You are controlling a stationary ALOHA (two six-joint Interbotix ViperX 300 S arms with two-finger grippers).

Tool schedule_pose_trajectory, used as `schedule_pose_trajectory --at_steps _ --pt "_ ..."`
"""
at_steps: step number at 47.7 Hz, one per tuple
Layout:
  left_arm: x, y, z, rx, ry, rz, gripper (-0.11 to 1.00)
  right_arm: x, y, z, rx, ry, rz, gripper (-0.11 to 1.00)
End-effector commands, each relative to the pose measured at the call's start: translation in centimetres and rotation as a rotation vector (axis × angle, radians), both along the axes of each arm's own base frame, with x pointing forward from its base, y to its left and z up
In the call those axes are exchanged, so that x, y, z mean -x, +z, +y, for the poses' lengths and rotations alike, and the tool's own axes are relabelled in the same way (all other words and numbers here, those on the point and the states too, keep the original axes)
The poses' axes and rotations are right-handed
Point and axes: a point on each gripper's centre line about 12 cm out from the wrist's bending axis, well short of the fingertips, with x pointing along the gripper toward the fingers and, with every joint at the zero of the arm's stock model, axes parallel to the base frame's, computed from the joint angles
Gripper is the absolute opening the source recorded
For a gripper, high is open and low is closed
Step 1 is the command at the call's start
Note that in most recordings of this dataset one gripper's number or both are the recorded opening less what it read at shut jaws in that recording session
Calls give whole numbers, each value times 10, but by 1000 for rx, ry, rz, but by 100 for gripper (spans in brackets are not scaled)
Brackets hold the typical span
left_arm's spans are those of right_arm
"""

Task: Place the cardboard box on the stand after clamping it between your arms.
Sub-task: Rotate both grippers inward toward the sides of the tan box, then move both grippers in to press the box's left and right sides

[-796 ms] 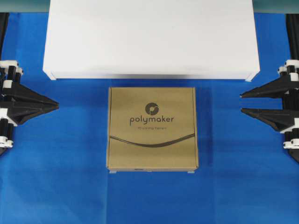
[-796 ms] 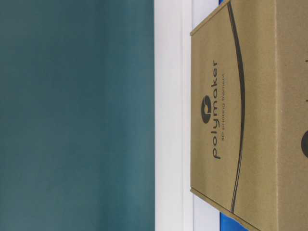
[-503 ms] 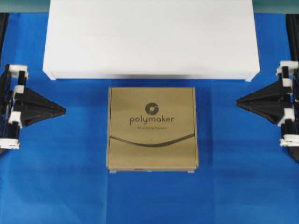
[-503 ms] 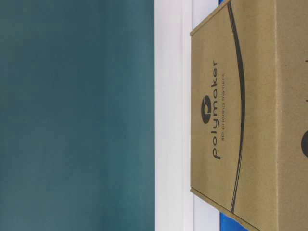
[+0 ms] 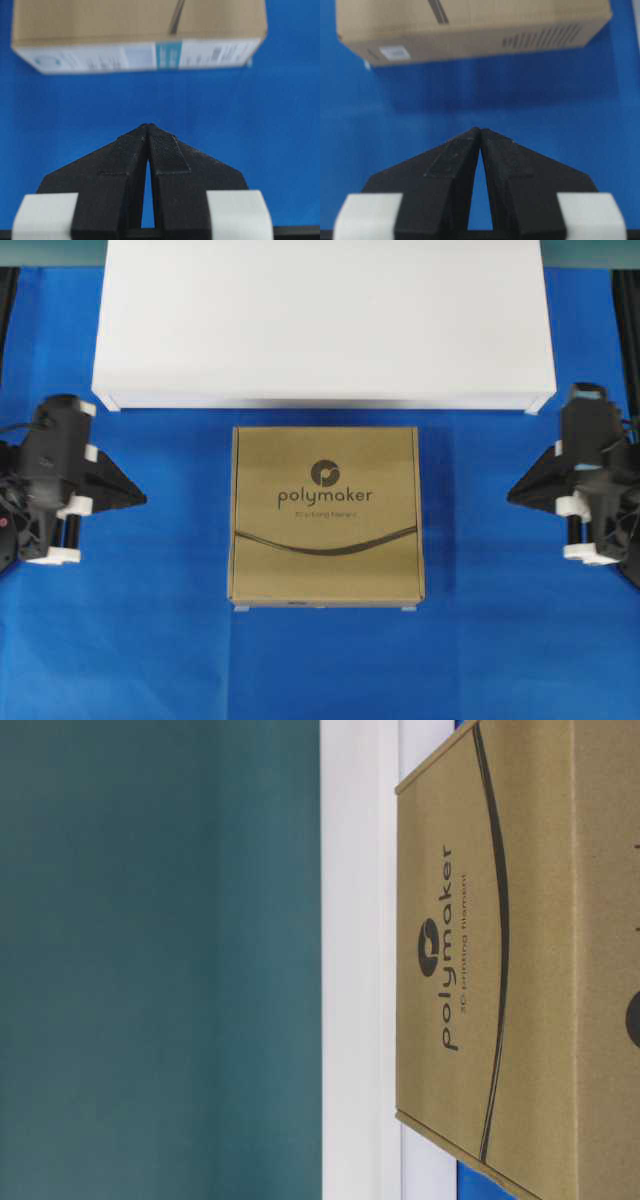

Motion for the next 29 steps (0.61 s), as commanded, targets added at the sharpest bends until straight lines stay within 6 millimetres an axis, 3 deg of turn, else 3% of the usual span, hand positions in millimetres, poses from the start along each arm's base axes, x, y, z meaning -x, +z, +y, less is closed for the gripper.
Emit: schedule_pose_trajectory --at_steps 1,10,15,18,23,26,29 --pt "-7 2 1 -8 1 31 0 -9 3 -1 3 -3 20 1" --pt "-15 -22 2 -15 -3 186 0 -16 -14 -5 9 0 154 16" --pt "-21 -28 2 -16 -4 183 2 -22 -25 -5 16 12 196 41" --pt "-26 -31 4 -14 2 169 16 -26 -31 -5 13 10 208 60" --pt "-32 -40 6 -9 12 161 48 -32 -40 -6 16 14 217 88" --pt "-35 -47 6 -11 10 166 67 -35 -46 -6 16 13 220 97" --pt "-39 -55 9 -9 18 162 81 -40 -53 -6 16 13 216 99"
